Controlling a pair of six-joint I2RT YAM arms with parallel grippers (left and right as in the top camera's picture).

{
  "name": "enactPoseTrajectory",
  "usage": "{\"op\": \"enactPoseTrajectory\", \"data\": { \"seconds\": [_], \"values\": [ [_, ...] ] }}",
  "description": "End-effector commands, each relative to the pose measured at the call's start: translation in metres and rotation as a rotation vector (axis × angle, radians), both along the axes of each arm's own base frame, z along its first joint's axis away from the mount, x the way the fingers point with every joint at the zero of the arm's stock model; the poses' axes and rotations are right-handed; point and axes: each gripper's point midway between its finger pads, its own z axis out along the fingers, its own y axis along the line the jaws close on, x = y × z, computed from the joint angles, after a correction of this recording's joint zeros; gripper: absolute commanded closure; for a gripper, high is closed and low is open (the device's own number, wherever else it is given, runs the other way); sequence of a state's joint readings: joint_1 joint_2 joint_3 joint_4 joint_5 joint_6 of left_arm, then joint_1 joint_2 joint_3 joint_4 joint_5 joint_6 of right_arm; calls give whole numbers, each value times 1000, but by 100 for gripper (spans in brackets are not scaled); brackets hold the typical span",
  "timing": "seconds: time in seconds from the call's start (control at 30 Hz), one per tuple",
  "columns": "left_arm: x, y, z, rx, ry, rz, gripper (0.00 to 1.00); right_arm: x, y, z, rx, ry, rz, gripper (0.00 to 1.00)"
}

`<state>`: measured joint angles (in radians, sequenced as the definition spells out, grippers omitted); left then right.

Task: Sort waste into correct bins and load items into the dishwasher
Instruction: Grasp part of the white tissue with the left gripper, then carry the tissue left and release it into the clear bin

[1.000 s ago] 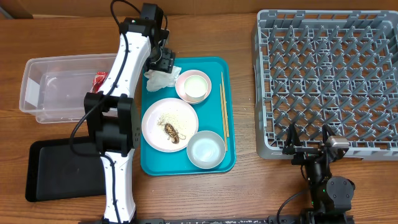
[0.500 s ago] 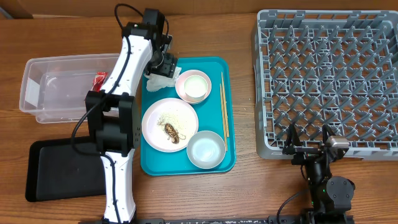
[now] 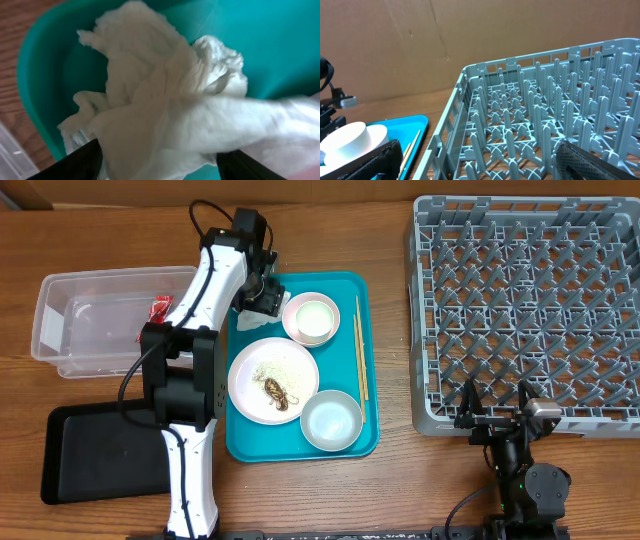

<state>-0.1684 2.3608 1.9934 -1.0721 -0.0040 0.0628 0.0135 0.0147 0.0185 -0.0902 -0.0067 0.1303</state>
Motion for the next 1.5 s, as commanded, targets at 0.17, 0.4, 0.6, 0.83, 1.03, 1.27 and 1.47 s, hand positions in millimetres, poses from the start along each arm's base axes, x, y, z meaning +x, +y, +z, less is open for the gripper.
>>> {"op": "enactPoseTrajectory", "data": {
  "seconds": [0.17,0.4,0.6,0.83,1.03,1.27,1.47],
  "values": [
    [9,6,3,20,-30,13,71,0,-3,-1,-4,-7,-14,0],
    [26,3,39,-6,-98,85,96,0,-3,-1,-4,-7,-14,0],
    [36,1,93,-38,-163,169,96,0,-3,-1,-4,-7,-14,0],
    [27,11,167,-72,-226,307,96,0,-3,-1,-4,-7,-14,0],
    [-2,75,223,-1,-284,562,96,0,-3,-1,-4,-7,-14,0],
    [-9,136,242,-23,-326,715,96,0,-3,-1,-4,-7,-14,0],
    [-16,170,227,-112,-252,797,96,0,-3,-1,-4,-7,-14,0]
  ]
}}
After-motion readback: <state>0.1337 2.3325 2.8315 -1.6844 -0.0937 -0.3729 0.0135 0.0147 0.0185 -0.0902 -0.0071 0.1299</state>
